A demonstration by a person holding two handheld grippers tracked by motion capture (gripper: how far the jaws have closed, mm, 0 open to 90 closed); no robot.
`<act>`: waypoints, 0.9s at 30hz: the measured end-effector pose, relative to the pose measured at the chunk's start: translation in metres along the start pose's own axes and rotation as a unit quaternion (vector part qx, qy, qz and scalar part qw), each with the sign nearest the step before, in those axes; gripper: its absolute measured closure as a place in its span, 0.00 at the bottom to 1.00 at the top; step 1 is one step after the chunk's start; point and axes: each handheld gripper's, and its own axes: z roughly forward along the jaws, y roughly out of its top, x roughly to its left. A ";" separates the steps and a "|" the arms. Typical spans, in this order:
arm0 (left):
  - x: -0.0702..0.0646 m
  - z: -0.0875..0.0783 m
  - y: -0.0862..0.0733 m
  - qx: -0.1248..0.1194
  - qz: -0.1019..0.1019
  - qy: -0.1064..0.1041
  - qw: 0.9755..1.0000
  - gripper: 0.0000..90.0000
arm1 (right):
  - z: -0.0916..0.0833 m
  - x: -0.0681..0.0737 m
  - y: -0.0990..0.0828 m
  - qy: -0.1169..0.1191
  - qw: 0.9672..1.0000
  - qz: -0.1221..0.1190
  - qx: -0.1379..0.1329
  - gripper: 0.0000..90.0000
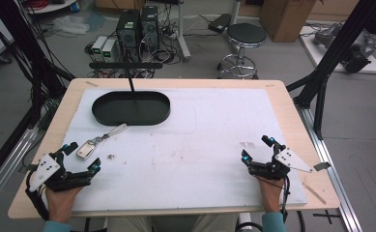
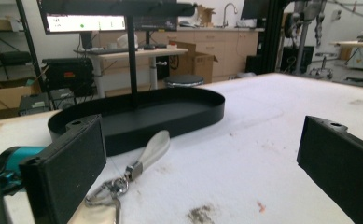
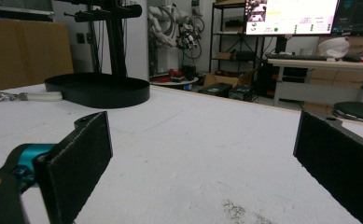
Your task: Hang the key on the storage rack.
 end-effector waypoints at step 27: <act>0.052 0.062 0.091 0.170 0.032 -0.072 0.982 0.02 | 0.000 -0.001 0.000 0.000 1.000 0.000 0.001 0.04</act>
